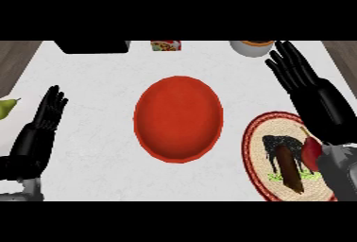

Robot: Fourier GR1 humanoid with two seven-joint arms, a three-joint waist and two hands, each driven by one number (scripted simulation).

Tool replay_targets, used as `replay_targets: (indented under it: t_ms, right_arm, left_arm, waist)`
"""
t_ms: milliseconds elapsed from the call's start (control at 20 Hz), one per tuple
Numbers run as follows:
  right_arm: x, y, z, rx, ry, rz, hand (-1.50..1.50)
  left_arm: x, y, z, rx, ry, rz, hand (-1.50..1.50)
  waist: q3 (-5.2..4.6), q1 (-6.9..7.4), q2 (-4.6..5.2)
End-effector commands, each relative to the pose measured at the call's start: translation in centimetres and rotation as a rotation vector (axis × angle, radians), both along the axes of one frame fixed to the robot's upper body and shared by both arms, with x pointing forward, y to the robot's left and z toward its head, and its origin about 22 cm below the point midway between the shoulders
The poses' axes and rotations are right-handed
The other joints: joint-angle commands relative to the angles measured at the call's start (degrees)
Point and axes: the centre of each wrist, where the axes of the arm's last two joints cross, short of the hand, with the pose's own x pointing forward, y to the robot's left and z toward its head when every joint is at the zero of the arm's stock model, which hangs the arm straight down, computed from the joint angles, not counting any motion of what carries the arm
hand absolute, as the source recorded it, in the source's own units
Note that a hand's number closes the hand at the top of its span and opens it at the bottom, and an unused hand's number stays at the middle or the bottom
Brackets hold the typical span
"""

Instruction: Pick the sweet potato from the placemat and place it in the bowl

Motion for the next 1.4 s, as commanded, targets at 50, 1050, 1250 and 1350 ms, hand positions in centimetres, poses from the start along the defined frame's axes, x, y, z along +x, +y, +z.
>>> replay_targets:
  t_ms: [50,1050,1250,1350]
  right_arm:
    - [-2.3,4.5,-4.3,-0.135,0.059,0.162,-1.50]
    - [-14.1,7.4,-6.9,-1.243,-0.379,-0.082,-1.50]
    - [-14.8,8.1,-3.4,-1.448,-0.267,-0.139,-1.50]
    - [-14.8,7.6,-3.1,-1.612,-0.209,-0.101,-1.50]
  left_arm:
    - [0.4,0.8,2.1,-0.014,-0.034,0.026,0.00]
    - [3.3,4.5,3.4,-0.093,-0.077,0.131,0.00]
    - [3.2,3.5,3.5,-0.102,-0.069,0.120,0.00]
    - [3.9,4.5,4.0,-0.078,-0.067,0.118,0.00]
  waist:
    - [-1.16,0.85,0.90]
    - [-1.43,-2.14,0.22]
    - [-1.53,-1.06,0.18]
    - [-1.70,-1.27,0.50]
